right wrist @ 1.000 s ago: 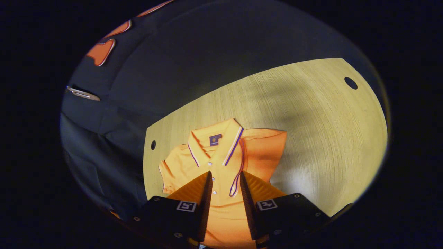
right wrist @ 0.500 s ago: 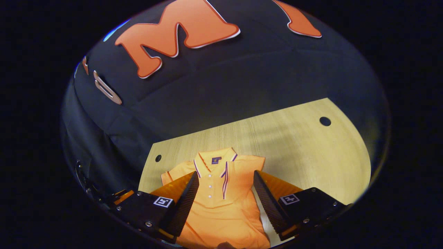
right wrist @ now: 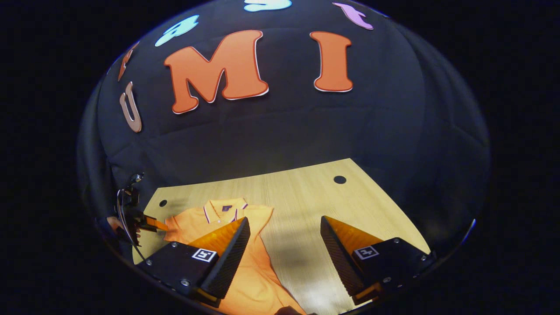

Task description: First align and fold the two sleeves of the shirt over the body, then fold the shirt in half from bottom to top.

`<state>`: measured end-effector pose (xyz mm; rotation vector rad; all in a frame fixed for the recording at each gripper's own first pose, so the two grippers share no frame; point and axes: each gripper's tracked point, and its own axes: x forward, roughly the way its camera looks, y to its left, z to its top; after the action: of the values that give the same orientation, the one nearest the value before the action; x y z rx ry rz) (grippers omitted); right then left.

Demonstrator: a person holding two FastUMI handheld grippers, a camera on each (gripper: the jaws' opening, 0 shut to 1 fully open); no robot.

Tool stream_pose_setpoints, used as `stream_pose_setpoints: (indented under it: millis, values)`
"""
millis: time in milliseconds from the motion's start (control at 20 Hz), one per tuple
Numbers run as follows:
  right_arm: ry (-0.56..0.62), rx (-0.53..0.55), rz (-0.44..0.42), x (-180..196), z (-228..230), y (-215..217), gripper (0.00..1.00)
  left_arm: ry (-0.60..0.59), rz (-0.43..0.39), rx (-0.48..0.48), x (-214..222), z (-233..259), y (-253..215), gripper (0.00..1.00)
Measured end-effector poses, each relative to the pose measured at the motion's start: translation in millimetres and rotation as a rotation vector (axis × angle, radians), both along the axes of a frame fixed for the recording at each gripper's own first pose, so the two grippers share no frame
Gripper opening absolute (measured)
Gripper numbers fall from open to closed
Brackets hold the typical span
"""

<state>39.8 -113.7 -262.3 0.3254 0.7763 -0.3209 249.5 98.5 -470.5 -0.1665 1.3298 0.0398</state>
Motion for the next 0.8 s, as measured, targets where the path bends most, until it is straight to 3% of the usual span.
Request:
stream_pose_setpoints:
  millis: [250,350,450,600,750,800]
  values:
    - [-0.009,-0.043,-0.055,-39.0,22.1,-12.3,0.99,0.107,-0.014,0.070,5.7,-22.8,8.2,0.92]
    - [-0.029,-0.055,-0.057,-44.2,35.3,-15.3,0.98,0.158,-0.038,0.085,4.6,-33.9,7.1,0.95]
    - [-0.048,-0.069,-0.049,-47.5,47.0,-18.0,0.98,0.203,-0.042,0.095,0.9,-42.1,3.4,0.83]
    - [-0.078,-0.083,-0.048,-48.6,62.4,-24.6,0.99,0.201,-0.059,0.092,4.8,-40.2,2.1,0.79]
    - [-0.087,-0.090,-0.046,-51.6,63.8,-30.1,0.99,0.183,-0.126,0.061,10.8,-39.6,-6.8,0.19]
    - [-0.081,-0.094,-0.044,-53.3,62.5,-31.9,0.98,0.168,-0.139,0.018,11.5,-35.9,-14.4,0.14]
